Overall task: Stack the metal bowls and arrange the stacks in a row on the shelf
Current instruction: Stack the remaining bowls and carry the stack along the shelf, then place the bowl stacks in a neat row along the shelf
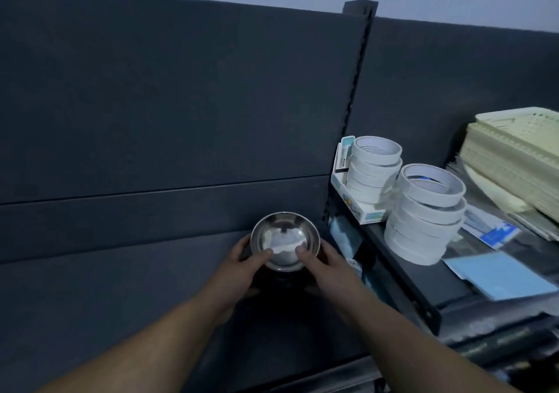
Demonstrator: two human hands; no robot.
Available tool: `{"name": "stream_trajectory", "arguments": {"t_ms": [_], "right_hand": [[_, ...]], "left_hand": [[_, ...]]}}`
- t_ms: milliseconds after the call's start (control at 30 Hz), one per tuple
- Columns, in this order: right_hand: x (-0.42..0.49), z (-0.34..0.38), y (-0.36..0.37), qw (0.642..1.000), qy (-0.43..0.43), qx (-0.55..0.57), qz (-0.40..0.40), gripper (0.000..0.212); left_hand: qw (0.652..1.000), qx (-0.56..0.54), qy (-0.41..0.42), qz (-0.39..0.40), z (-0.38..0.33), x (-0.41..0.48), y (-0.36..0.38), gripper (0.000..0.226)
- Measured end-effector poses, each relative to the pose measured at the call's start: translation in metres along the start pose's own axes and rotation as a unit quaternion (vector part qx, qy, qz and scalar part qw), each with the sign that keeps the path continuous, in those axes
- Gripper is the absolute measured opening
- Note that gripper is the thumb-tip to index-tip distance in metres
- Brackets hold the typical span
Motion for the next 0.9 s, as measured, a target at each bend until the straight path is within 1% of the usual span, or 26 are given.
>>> {"name": "stream_trajectory", "arguments": {"t_ms": [67, 133, 200, 233, 367, 467, 500, 567, 633, 700, 767, 800, 833, 900], "right_hand": [[0.013, -0.001, 0.005, 1.0, -0.01, -0.005, 0.028, 0.055], [0.024, 0.0, 0.013, 0.998, -0.023, -0.018, 0.048, 0.072], [0.035, -0.001, 0.022, 0.997, -0.031, -0.034, 0.061, 0.088], [0.041, -0.003, 0.026, 0.997, -0.036, -0.038, 0.062, 0.092], [0.054, -0.004, 0.036, 0.996, -0.056, -0.056, 0.038, 0.095], [0.043, -0.011, 0.039, 0.998, -0.049, -0.035, 0.017, 0.09], [0.036, -0.017, 0.04, 0.999, -0.043, -0.027, 0.009, 0.089], [0.021, -0.032, 0.043, 0.999, -0.025, -0.033, -0.029, 0.087], [0.002, -0.044, 0.05, 0.994, -0.007, -0.068, -0.081, 0.073], [-0.014, -0.05, 0.064, 0.983, -0.01, -0.132, -0.126, 0.055], [-0.027, -0.047, 0.092, 0.973, -0.039, -0.198, -0.112, 0.043], [-0.036, -0.044, 0.112, 0.969, -0.051, -0.225, -0.09, 0.042], [-0.045, -0.041, 0.134, 0.963, -0.064, -0.254, -0.064, 0.044], [-0.07, -0.034, 0.187, 0.941, -0.092, -0.325, 0.002, 0.055]], "left_hand": [[0.999, -0.016, -0.007, -0.028, 0.002, 0.003, -0.001, 0.042], [0.998, -0.03, -0.005, -0.046, 0.003, 0.008, -0.006, 0.039], [0.998, -0.037, 0.001, -0.055, 0.005, 0.015, -0.013, 0.045], [0.997, -0.038, 0.003, -0.061, 0.006, 0.019, -0.016, 0.05], [0.995, -0.049, 0.012, -0.086, 0.006, 0.024, -0.026, 0.059], [0.995, -0.043, 0.013, -0.093, 0.007, 0.016, -0.034, 0.083], [0.995, -0.024, 0.012, -0.097, 0.007, 0.01, -0.039, 0.085], [0.994, 0.026, 0.016, -0.109, 0.011, -0.006, -0.053, 0.078], [0.988, 0.092, 0.02, -0.12, 0.015, -0.026, -0.072, 0.072], [0.976, 0.174, 0.025, -0.127, 0.017, -0.049, -0.097, 0.069], [0.954, 0.265, 0.031, -0.14, 0.016, -0.075, -0.128, 0.069], [0.94, 0.305, 0.036, -0.146, 0.015, -0.089, -0.146, 0.07], [0.926, 0.344, 0.039, -0.15, 0.013, -0.105, -0.165, 0.071], [0.895, 0.412, 0.046, -0.162, 0.011, -0.138, -0.208, 0.074]]}}
Point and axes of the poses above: each hand's wrist, its own x-axis towards the middle knuckle, its own y-axis out of the palm, z = x × y, the point moved 5 cm from there along x, towards the middle knuckle, and after that the axes turned 7 degrees about y, right-handed, at the moved point
